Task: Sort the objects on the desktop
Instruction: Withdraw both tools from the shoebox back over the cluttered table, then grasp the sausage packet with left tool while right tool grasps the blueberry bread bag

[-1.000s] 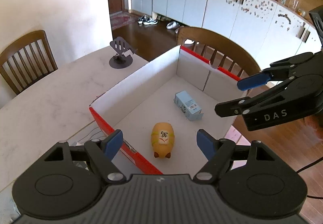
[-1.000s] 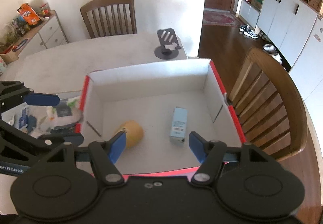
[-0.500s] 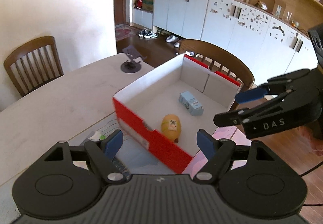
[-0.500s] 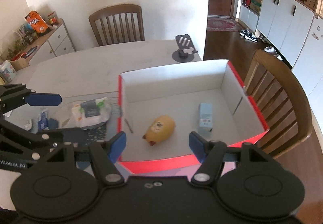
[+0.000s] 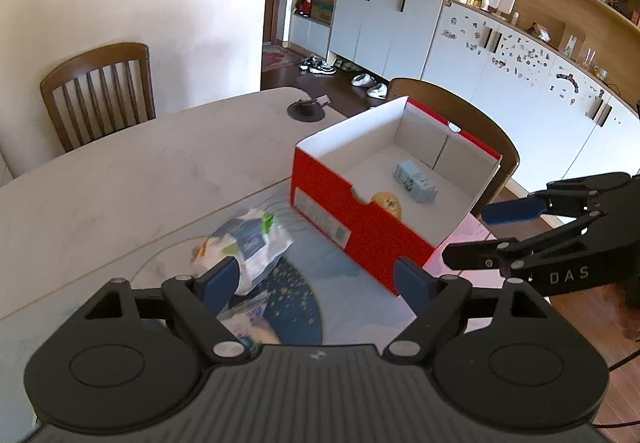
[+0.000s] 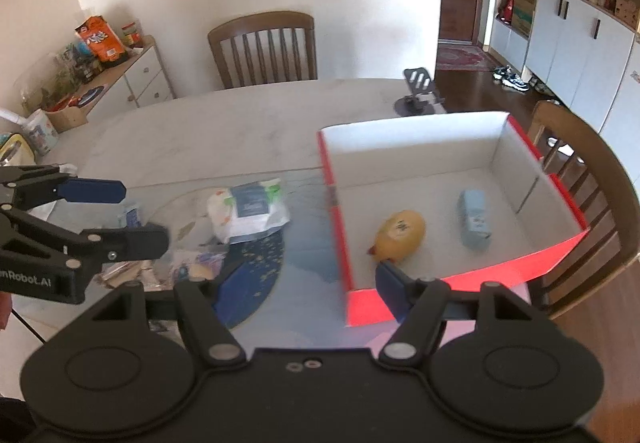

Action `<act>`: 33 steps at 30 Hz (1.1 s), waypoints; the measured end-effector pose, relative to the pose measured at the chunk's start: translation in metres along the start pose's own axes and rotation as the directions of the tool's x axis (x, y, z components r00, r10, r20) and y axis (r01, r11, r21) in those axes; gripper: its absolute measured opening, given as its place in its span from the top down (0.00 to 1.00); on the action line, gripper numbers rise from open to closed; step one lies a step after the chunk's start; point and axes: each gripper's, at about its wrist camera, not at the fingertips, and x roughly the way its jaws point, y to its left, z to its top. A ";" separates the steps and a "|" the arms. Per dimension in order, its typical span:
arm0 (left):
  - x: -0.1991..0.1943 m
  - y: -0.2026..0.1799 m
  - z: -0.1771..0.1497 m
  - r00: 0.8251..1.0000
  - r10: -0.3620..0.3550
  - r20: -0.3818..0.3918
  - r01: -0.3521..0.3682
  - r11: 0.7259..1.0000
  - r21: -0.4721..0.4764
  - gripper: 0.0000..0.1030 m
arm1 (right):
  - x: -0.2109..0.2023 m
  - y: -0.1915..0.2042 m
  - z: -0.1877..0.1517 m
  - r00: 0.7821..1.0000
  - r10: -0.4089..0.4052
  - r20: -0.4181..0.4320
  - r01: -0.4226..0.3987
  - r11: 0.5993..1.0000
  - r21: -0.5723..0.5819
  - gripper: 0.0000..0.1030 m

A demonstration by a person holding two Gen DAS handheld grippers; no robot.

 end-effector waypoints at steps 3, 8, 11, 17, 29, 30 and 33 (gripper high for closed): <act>-0.005 0.010 -0.007 1.000 0.000 0.002 0.000 1.000 -0.007 0.18 | 0.003 0.015 -0.005 1.000 0.004 -0.003 -0.004 1.000 -0.002 0.32; -0.014 0.030 -0.019 1.000 -0.001 0.012 0.002 1.000 -0.031 0.16 | 0.007 0.039 -0.012 1.000 0.004 0.003 -0.004 0.999 -0.032 0.28; -0.018 0.042 -0.025 1.000 0.004 0.014 -0.003 0.999 -0.042 0.04 | 0.012 0.050 -0.016 1.000 0.010 0.000 -0.010 0.999 -0.035 0.26; -0.024 0.068 -0.039 0.999 0.030 0.017 -0.029 0.998 -0.060 0.02 | 0.025 0.067 -0.025 1.000 0.011 -0.003 -0.011 0.999 -0.036 0.21; -0.029 0.121 -0.070 0.993 0.100 0.056 -0.094 0.991 -0.100 0.00 | 0.052 0.096 -0.035 1.000 0.010 0.002 -0.010 1.000 -0.009 0.15; -0.030 0.126 -0.074 0.992 0.110 0.060 -0.103 0.989 -0.102 0.00 | 0.055 0.098 -0.035 1.000 0.010 0.001 -0.010 1.000 -0.009 0.15; -0.031 0.141 -0.083 0.992 0.115 0.057 -0.107 0.987 -0.123 0.00 | 0.063 0.105 -0.037 1.000 0.021 0.005 -0.021 1.000 -0.008 0.15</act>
